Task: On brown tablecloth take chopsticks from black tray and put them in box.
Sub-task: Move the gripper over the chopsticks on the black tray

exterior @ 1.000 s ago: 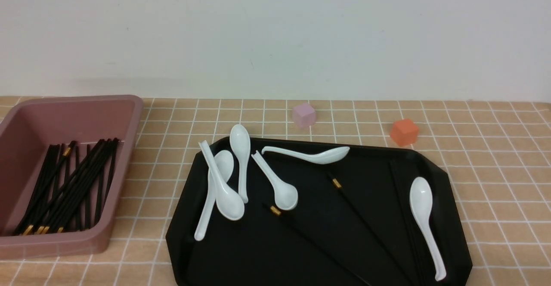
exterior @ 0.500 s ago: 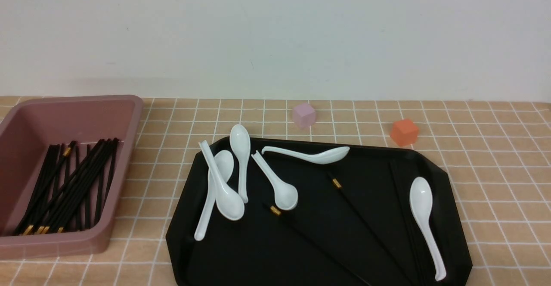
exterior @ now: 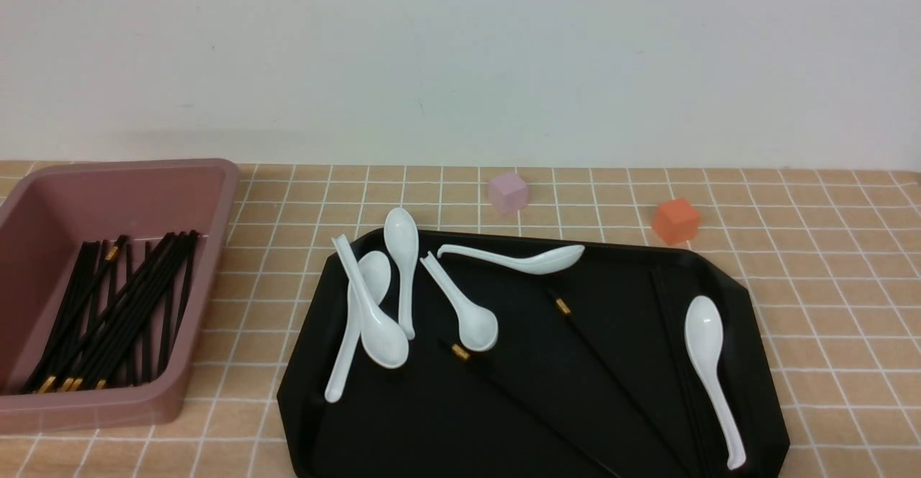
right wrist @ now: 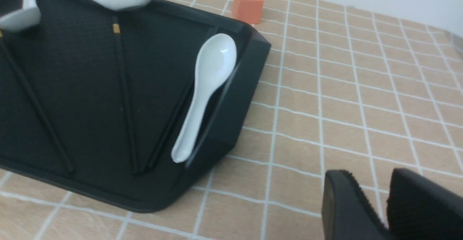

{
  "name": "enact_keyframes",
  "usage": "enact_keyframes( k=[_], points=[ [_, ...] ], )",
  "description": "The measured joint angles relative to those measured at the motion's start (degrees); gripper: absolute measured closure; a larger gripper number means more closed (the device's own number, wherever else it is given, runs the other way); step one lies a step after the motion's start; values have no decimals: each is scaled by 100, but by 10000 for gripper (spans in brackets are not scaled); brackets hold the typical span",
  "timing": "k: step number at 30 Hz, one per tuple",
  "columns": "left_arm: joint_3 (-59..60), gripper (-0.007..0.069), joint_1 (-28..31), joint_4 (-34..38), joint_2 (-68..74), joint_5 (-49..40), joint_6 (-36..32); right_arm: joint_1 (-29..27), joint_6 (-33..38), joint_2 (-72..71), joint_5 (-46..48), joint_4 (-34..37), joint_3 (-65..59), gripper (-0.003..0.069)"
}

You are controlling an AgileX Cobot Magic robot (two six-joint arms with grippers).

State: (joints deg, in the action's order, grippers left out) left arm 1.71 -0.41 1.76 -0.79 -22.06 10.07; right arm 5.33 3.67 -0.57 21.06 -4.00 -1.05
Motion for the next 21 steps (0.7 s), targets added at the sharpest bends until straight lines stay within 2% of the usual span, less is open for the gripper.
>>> enact_keyframes(
  k=[6, 9, 11, 15, 17, 20, 21],
  points=[
    [0, 386, 0, 0, 0, 0, 0, 0, -1, 0, 0, -124, 0, 440],
    [0, 386, 0, 0, 0, 0, 0, 0, -34, 0, -44, 29, 0, 436],
    [0, 386, 0, 0, 0, 0, 0, 0, -335, 0, -174, 513, -16, 433],
    [0, 386, 0, 0, 0, 0, 0, 0, -1472, 0, -771, 2427, -32, 428],
    [0, 386, 0, 0, 0, 0, 0, 0, -1851, 0, -985, 3115, -32, 426],
    [0, 386, 0, 0, 0, 0, 0, 0, -2139, 0, -1155, 3841, -32, 423],
    [0, 386, 0, 0, 0, 0, 0, 0, -2139, 0, -1155, 3882, -32, 423]
  ],
)
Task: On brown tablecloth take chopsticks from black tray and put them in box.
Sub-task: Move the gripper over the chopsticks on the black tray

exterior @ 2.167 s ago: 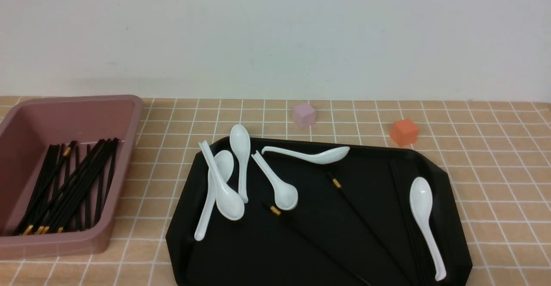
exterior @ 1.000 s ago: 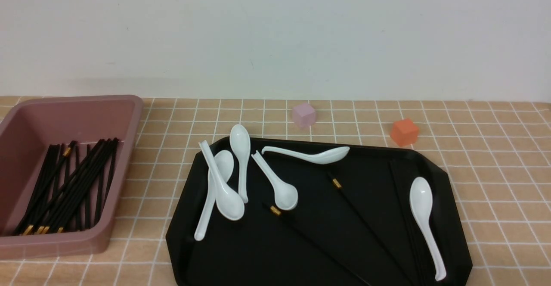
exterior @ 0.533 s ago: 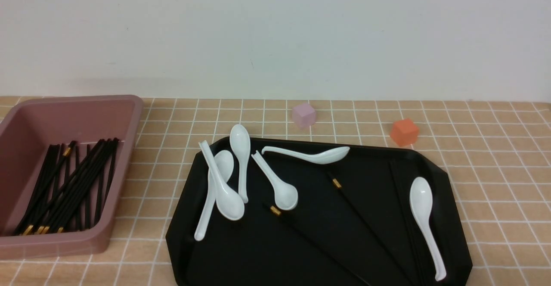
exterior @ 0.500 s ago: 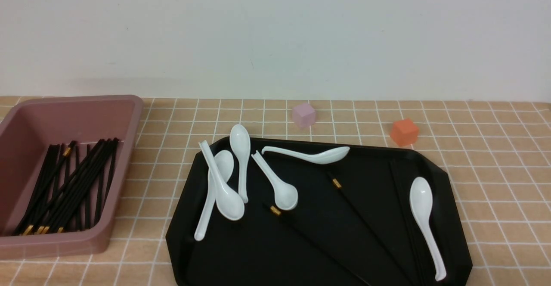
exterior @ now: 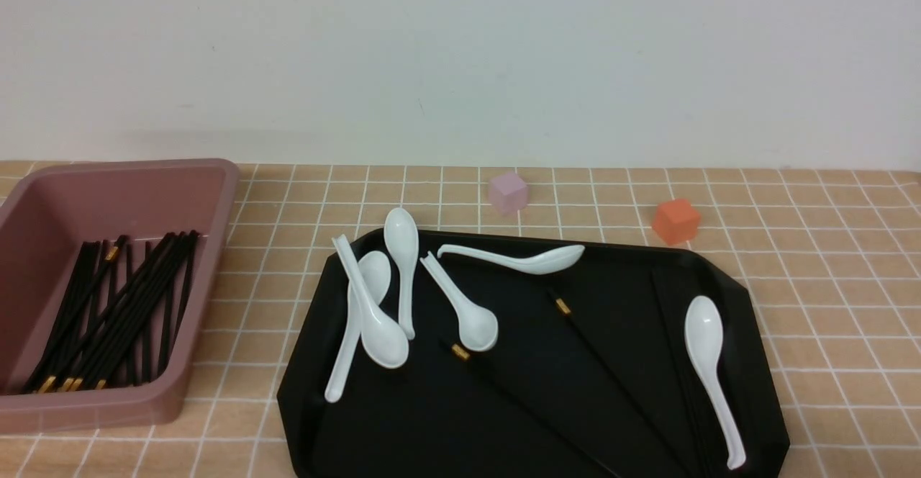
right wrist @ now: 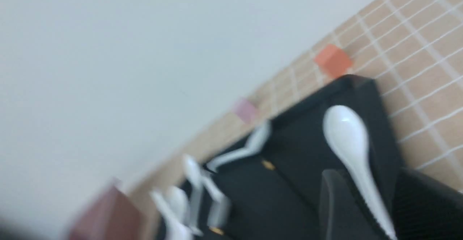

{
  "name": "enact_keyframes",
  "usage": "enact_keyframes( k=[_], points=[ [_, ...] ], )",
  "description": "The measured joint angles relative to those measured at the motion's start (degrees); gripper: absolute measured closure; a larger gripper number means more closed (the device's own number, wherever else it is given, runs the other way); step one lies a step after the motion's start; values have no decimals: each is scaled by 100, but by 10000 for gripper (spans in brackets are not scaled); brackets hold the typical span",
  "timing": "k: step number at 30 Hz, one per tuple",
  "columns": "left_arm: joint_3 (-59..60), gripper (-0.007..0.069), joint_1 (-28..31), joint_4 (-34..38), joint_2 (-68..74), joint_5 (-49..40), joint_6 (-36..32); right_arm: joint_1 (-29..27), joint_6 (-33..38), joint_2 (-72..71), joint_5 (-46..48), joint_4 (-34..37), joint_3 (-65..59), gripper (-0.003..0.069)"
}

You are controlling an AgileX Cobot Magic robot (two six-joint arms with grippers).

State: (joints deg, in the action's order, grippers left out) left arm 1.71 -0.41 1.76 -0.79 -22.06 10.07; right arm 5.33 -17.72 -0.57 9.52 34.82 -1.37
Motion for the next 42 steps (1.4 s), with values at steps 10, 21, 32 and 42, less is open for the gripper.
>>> enact_keyframes(
  k=[10, 21, 32, 42],
  points=[
    [0, 386, 0, 0, 0, 0, 0, 0, 582, 89, 27, 464, 849, 515],
    [0, 386, 0, 0, 0, 0, 0, 0, 2896, 3892, 3532, -335, 4109, 641],
    [0, 386, 0, 0, 0, 0, 0, 890, 4321, 7728, 4699, -112, 5353, 252],
    [0, 386, 0, 0, 0, 0, 0, 1711, 3375, 10080, 4753, -1690, 7366, 37]
  ],
)
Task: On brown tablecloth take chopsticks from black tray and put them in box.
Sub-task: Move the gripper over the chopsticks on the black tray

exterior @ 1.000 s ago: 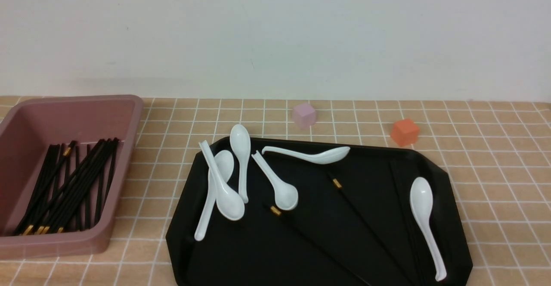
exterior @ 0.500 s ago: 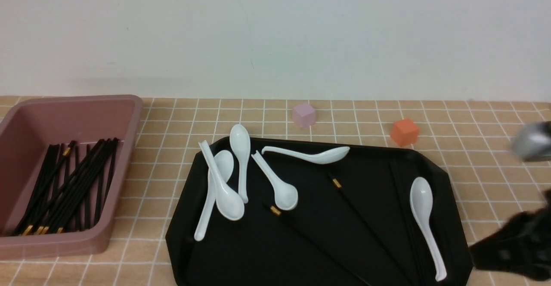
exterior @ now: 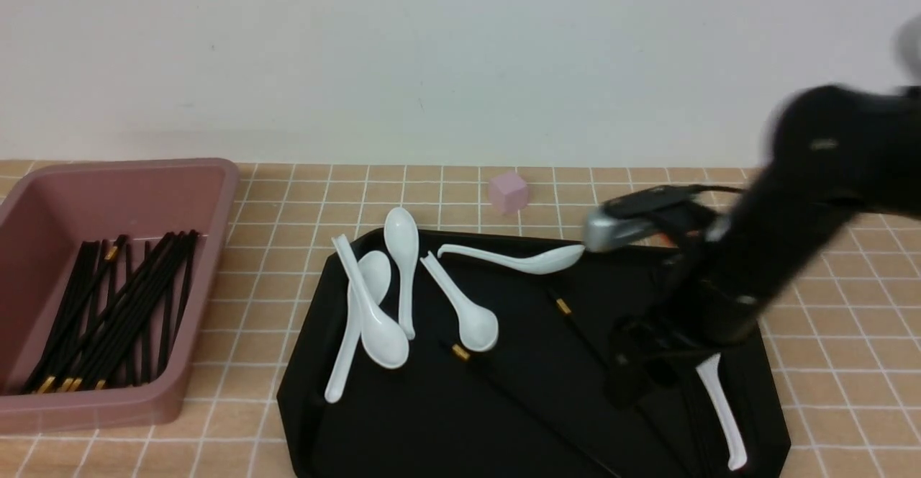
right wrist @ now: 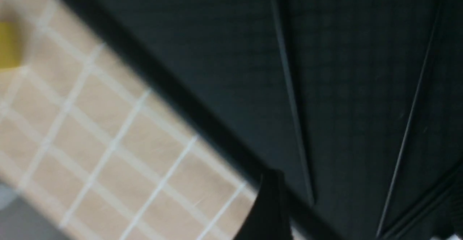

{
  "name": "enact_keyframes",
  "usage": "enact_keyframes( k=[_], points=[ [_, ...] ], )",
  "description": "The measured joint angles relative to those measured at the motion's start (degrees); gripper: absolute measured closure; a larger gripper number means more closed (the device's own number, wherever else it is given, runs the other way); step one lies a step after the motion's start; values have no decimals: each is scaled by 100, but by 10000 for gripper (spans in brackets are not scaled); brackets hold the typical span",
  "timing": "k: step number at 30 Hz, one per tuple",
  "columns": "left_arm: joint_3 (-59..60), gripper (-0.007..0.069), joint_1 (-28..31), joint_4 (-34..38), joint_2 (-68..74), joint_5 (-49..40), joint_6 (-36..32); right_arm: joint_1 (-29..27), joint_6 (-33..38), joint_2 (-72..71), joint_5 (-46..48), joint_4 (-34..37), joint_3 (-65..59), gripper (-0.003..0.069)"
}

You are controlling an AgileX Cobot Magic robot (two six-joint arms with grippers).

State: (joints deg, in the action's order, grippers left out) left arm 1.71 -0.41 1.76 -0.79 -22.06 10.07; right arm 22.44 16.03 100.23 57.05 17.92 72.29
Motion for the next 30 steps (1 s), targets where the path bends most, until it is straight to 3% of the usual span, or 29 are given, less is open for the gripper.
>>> enact_keyframes(
  k=[4, 11, 25, 30],
  points=[
    [0, 386, 0, 0, 0, 0, 0, 249, -393, 785, 169, -402, 581, 32],
    [0, 386, 0, 0, 0, 0, 0, 279, -557, 1503, 542, -385, 1355, 32],
    [0, 386, 0, 0, 0, 0, 0, 101, -585, 2060, 297, -655, 1503, 53],
    [0, 386, 0, 0, 0, 0, 0, 3, -438, 2143, 309, -257, 1575, 71]
  ],
)
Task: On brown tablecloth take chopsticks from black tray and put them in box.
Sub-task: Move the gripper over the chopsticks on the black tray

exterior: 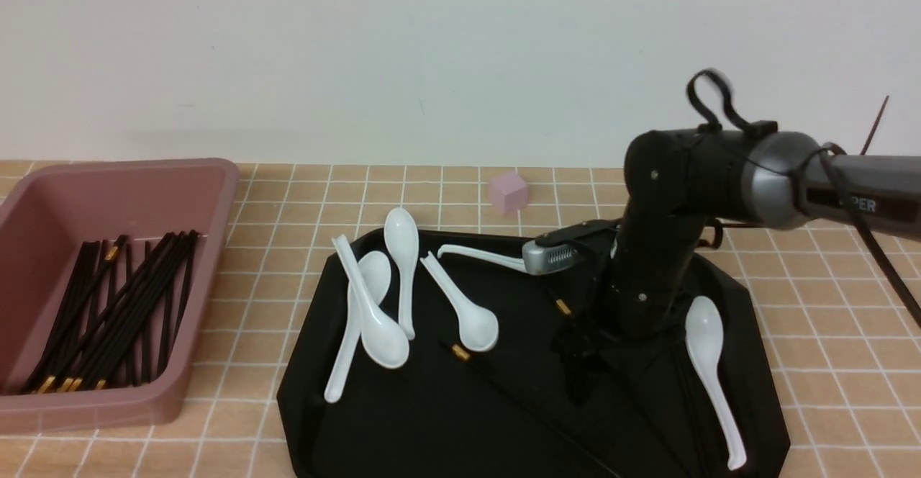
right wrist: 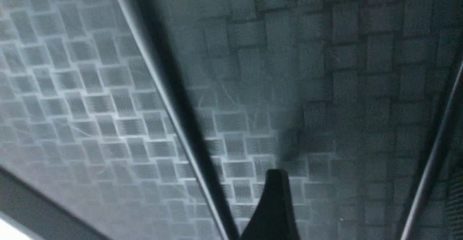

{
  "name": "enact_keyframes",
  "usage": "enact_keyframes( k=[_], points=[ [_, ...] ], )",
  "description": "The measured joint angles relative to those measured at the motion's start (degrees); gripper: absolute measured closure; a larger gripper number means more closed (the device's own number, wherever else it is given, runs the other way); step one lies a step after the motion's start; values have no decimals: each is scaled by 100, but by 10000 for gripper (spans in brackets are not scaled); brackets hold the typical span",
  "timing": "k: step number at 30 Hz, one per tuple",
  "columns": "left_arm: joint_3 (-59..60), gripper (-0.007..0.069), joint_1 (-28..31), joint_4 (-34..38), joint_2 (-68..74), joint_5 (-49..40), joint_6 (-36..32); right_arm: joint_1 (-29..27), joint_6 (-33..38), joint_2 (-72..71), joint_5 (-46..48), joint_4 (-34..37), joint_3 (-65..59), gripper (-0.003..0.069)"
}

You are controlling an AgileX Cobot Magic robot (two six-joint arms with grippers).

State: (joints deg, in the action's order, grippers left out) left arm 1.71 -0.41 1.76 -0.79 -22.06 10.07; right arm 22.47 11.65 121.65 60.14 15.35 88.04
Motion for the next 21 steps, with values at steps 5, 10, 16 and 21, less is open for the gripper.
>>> enact_keyframes(
  k=[5, 10, 16, 21],
  points=[
    [0, 386, 0, 0, 0, 0, 0, 2, 240, 22, 181, 505, 28, 74],
    [0, 386, 0, 0, 0, 0, 0, 162, 249, 51, 373, 629, 28, 76],
    [0, 386, 0, 0, 0, 0, 0, 479, 249, 52, 481, 606, 28, 76],
    [0, 386, 0, 0, 0, 0, 0, 820, 32, 47, 391, 106, 28, 76]
  ],
)
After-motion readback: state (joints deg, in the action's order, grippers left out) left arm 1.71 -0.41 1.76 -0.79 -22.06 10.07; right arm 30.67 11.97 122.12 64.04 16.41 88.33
